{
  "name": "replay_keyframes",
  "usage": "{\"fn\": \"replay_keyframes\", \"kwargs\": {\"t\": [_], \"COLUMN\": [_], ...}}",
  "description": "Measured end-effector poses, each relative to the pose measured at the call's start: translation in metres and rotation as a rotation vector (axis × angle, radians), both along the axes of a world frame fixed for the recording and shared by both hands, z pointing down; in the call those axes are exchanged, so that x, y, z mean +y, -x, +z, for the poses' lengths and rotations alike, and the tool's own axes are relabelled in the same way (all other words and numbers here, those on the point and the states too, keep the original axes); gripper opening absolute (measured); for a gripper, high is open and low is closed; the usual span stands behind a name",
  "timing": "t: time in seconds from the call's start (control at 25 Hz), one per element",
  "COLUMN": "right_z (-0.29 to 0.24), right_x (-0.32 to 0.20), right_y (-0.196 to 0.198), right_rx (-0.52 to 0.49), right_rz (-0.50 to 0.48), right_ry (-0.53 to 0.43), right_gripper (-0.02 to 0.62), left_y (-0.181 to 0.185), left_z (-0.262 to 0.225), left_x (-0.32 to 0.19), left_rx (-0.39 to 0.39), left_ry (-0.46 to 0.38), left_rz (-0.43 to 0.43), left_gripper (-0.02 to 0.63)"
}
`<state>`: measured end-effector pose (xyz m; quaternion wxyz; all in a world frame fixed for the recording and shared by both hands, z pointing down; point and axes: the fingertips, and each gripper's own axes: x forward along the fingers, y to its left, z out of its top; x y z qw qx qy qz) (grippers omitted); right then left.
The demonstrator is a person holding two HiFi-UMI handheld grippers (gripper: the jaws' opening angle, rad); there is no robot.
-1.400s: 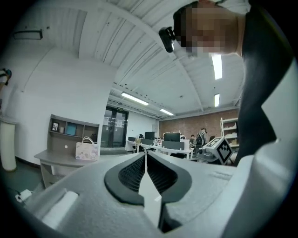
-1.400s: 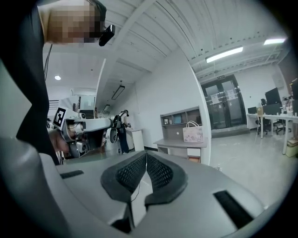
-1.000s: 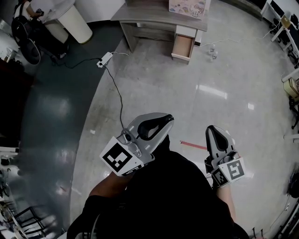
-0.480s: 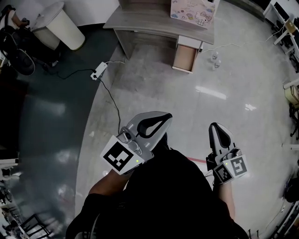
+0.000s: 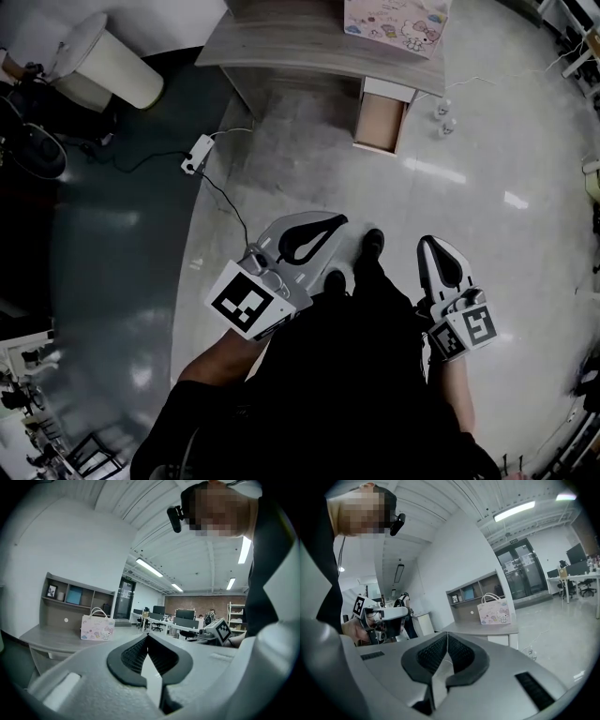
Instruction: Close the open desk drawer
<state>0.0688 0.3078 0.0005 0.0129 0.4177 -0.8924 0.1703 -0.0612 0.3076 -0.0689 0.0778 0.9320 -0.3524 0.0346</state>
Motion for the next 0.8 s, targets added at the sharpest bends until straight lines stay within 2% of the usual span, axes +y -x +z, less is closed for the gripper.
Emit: {"fn": "replay_keyframes", "kwargs": {"t": [0.16, 0.48, 0.64, 0.8], "right_z": [0.011, 0.017, 0.019, 0.027], "right_x": [-0.051, -0.176, -0.228, -0.275], "right_y": [-0.001, -0.021, -0.030, -0.039], "right_rx": [-0.014, -0.038, -0.005, 0.009], "right_rz": [-0.023, -0.081, -0.135, -0.149], "right_ry": [0.012, 0.027, 0.031, 0.045], "right_gripper": [0.015, 0.015, 0.015, 0.015], "left_y": [-0.010, -0.036, -0.057, -0.070], "left_z": [0.011, 0.023, 0.024, 0.039], "left_x": [-0.052, -0.180, -0.237, -0.280], "left_rx": [-0.023, -0.098, -0.112, -0.122], "left_ry": [0.007, -0.001, 0.001, 0.032], "left_rz": [-0.017, -0.113, -0.135, -0.126], "left_gripper": [0.008, 0.008, 0.008, 0.008]}}
